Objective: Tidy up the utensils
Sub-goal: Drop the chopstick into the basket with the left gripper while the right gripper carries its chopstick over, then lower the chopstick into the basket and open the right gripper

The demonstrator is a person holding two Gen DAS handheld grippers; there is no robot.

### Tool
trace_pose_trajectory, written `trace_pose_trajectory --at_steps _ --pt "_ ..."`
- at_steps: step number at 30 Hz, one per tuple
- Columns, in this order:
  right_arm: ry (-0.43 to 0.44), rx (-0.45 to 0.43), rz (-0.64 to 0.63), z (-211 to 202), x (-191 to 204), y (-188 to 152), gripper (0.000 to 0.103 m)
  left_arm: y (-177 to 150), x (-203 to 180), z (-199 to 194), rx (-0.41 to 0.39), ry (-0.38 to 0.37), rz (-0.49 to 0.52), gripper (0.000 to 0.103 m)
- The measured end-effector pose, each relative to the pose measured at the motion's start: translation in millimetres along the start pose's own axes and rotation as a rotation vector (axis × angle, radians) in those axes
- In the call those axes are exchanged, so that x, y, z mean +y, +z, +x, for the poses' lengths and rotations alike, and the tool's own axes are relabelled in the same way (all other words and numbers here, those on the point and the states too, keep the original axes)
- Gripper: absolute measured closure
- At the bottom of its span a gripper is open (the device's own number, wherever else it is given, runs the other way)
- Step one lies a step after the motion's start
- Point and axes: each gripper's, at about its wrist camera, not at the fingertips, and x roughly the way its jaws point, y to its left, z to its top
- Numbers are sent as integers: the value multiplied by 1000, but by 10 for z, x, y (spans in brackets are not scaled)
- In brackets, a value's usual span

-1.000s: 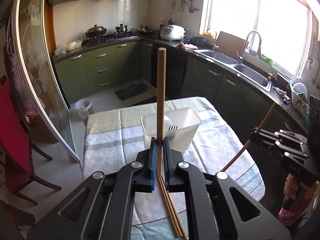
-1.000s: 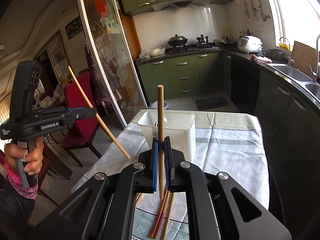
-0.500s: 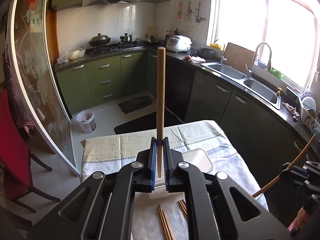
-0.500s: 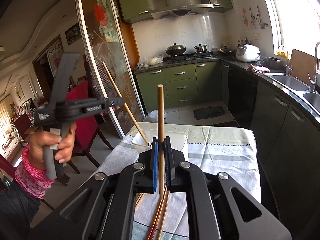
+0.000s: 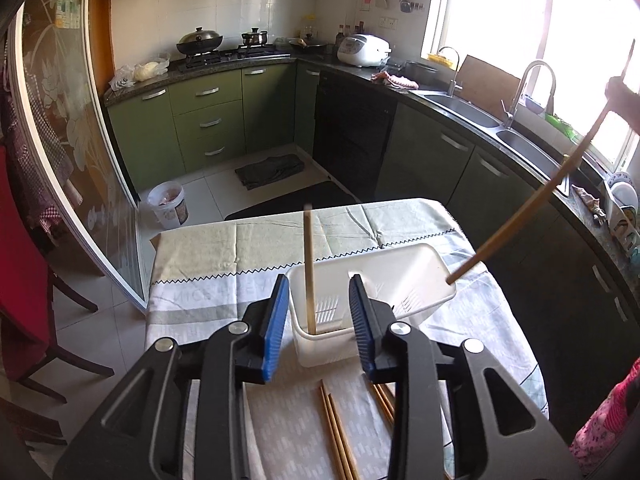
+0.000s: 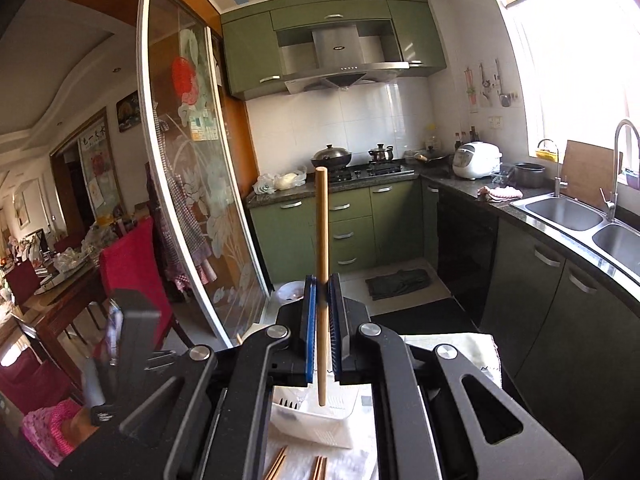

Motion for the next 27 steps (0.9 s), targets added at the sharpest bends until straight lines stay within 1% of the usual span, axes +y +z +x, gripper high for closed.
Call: trace_pose_trajectory --at_steps 2,6,10,14,16,19,22,26,27 --pt "-22 23 11 215 -20 -36 96 -51 31 -96 -13 -3 -2 66" --pt "-46 124 24 673 -69 -220 96 -203 98 -247 -18 2 4 61" --pt "-56 212 24 1020 -120 -496 96 -369 148 -285 23 0 14 61" --pt "-58 264 20 1205 -133 -674 96 -476 149 -268 64 -5 18 61" --pt "-58 272 17 1227 -127 -770 96 -509 136 -256 76 -4 25 60" --pt "-55 263 20 1168 -155 -794 95 -546 122 -221 105 -15 23 58" --pt "-41 231 27 941 -174 -791 95 -632 92 -166 143 -30 22 58" --pt "-9 201 33 523 -188 -811 94 -772 78 -34 200 -28 22 58" --pt "-2 198 33 414 -194 -831 90 -830 80 20 223 -30 16 58"
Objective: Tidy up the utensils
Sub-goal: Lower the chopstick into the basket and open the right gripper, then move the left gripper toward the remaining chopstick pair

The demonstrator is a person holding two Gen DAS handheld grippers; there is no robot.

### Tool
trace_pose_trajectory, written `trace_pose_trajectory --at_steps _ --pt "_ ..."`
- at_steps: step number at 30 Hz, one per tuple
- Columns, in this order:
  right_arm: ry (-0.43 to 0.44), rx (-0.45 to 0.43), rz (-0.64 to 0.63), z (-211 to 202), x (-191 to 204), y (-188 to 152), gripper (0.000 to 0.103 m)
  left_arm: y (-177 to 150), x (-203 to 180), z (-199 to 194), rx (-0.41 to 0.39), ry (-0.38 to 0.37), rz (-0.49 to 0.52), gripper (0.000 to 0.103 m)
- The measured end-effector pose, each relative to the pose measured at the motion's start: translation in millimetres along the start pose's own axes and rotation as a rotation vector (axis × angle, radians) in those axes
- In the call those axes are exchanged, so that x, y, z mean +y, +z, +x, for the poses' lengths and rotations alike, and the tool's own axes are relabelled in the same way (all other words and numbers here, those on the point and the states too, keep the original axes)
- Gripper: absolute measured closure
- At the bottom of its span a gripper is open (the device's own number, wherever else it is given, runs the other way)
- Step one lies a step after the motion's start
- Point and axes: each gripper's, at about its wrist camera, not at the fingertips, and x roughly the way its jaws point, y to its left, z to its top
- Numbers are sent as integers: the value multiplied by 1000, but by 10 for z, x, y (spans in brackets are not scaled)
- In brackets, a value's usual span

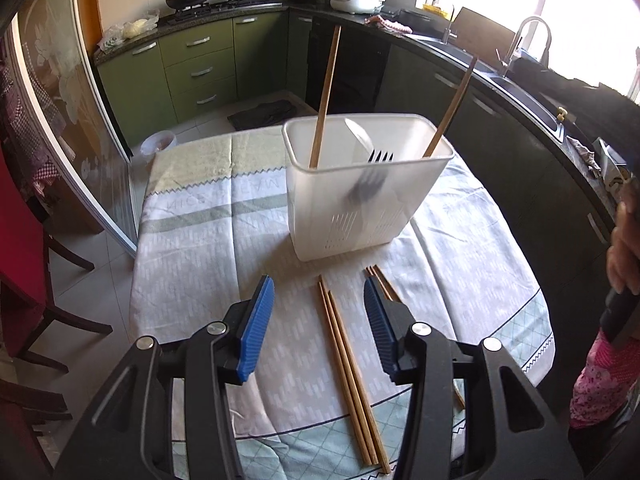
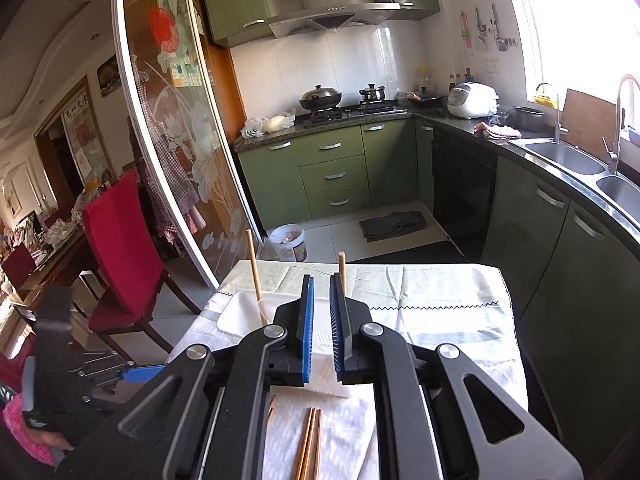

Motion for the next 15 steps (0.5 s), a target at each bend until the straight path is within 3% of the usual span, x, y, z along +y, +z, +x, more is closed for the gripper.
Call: trace_pose_trajectory --at_steps 2,7,15 --pt "9 -1 0 -182 -34 -127 84 -85 -2 175 68 -8 -7 58" --pt "12 34 32 -498 -215 -548 84 -308 3 654 246 -68 -59 62" --pt "2 105 172 -721 -732 -1228 84 -416 -77 979 317 -13 -42 65"
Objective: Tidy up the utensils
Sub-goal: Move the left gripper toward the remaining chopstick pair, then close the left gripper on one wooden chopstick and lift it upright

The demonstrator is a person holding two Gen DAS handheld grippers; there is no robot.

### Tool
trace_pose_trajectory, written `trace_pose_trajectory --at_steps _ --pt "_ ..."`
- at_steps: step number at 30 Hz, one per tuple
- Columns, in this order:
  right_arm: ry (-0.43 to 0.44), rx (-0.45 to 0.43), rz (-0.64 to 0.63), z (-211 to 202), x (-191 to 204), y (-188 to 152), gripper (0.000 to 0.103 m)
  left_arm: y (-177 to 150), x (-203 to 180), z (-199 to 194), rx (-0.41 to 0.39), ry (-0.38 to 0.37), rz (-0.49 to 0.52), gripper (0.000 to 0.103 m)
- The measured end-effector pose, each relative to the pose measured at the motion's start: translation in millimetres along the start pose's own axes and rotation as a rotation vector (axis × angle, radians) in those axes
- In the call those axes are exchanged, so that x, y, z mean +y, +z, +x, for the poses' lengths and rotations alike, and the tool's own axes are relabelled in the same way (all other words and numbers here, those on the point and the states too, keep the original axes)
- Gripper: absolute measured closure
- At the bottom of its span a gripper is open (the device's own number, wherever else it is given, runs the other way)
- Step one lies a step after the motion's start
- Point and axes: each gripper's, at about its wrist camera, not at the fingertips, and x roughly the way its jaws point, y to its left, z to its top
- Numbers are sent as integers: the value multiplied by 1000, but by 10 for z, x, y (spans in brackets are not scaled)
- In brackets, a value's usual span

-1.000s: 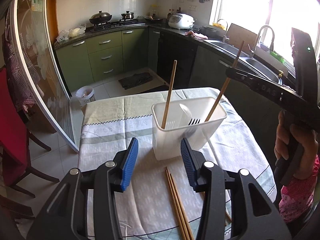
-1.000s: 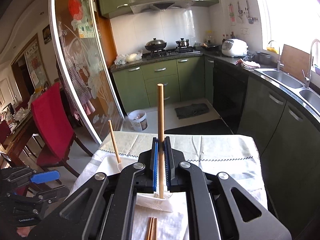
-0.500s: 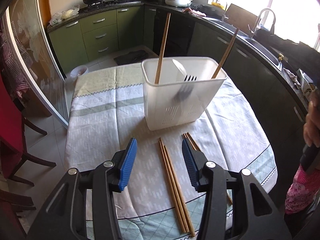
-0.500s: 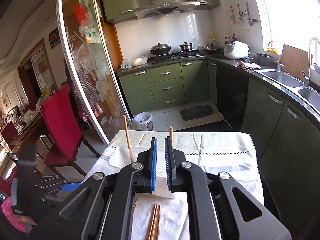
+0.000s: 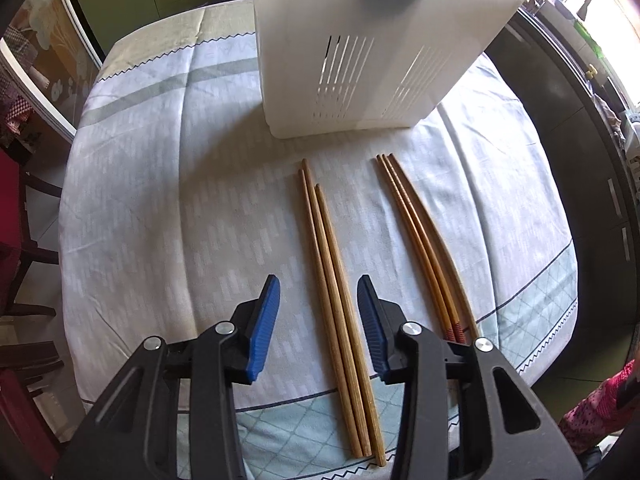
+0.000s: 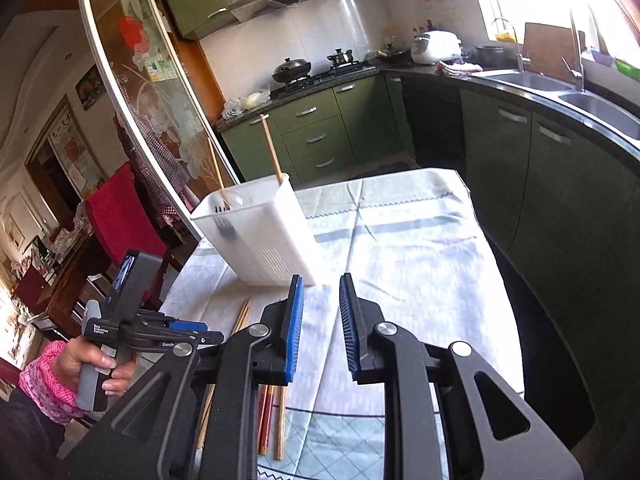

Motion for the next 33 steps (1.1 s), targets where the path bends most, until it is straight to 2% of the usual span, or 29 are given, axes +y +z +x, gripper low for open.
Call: trace_pose_trajectory --at_steps 4,9,31,33 --pt "26 39 64 30 -212 -227 83 -12 -8 86 17 47 13 69" --pt "53 68 108 89 -323 -390 80 -25 34 149 33 62 4 72" --pt "114 97 138 175 -225 -431 76 10 -260 406 78 107 67 72" --pt "117 111 127 230 -179 -434 76 29 -274 421 78 105 65 77"
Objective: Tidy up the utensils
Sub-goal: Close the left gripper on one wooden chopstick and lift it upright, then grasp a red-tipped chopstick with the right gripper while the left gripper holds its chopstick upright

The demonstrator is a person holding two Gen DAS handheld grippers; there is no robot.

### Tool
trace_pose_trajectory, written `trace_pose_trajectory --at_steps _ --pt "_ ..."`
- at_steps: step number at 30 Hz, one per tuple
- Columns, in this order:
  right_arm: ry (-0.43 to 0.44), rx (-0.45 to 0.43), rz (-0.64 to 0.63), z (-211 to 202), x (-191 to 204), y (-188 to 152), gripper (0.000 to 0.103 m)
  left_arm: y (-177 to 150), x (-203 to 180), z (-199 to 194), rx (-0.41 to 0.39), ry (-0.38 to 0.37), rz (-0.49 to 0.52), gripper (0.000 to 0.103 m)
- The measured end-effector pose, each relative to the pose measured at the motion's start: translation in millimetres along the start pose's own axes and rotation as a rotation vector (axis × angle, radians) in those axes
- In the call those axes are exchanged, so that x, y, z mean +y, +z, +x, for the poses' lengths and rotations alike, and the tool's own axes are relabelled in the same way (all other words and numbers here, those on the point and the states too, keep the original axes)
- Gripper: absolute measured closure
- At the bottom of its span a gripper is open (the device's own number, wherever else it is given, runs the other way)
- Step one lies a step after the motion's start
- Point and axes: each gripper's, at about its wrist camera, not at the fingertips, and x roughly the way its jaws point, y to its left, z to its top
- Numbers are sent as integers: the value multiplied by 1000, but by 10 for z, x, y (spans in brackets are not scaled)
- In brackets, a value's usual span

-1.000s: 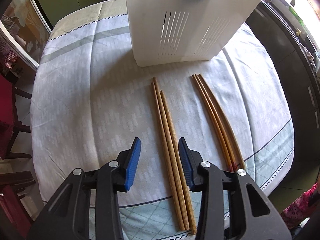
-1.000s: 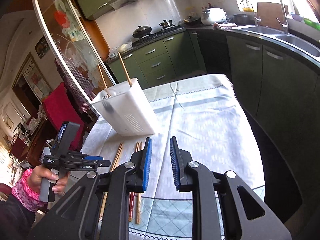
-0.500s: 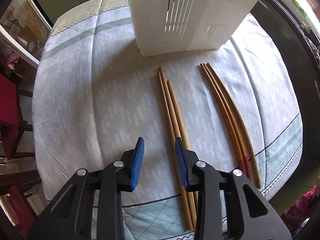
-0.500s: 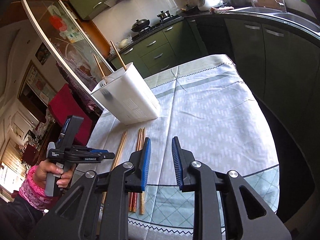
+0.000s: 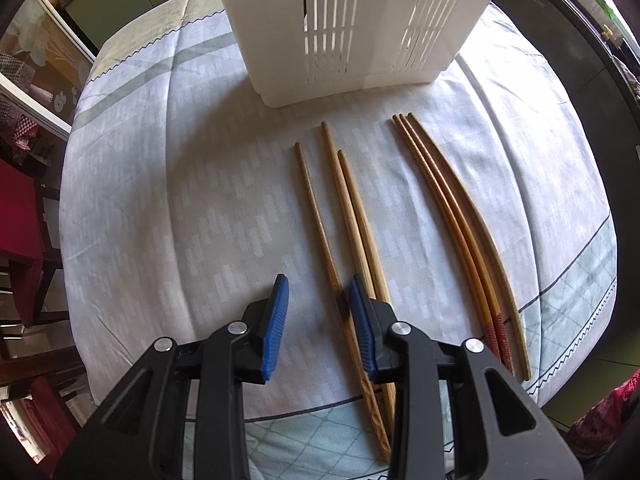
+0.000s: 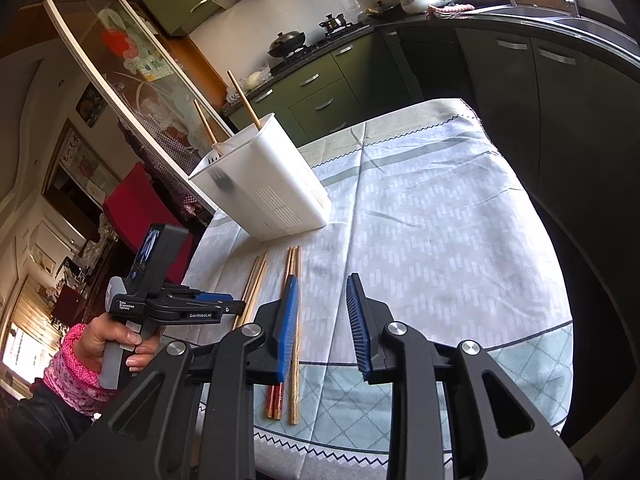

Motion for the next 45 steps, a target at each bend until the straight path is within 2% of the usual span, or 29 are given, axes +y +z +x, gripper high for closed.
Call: trace_pose_trajectory --at_steps 1,2,3,10,15,18,26,36,40,42,45 --pt "0 8 -6 33 23 -3 77 8 1 2 -1 0 -3 81" --pt "1 17 -12 72 46 -6 76 15 5 5 0 -3 -5 91" --pt "1 27 -18 113 67 -7 76 30 20 7 3 -9 -9 94" --pt "-24 151 -129 563 360 -8 74 28 238 -23 -11 -40 -52 97" --pt "-98 289 -255 1076 599 -22 74 -7 347 -224 -84 -46 -62 97" --pt "-149 331 -321 1320 696 -37 81 -36 381 -374 -130 -56 -64 97" --pt "-218 398 -365 1749 799 -51 86 -120 377 -673 -221 -71 -46 97" --pt "-276 464 -387 2102 839 -71 88 -299 379 -755 -238 -103 -33 97" --pt "-290 461 -398 2229 869 -30 89 -312 370 -768 -247 -108 -22 97" --pt "-306 454 -401 2300 865 13 95 -329 361 -787 -251 -110 -20 97" --pt "-311 445 -394 2363 879 47 96 -345 371 -805 -257 -110 -18 97"
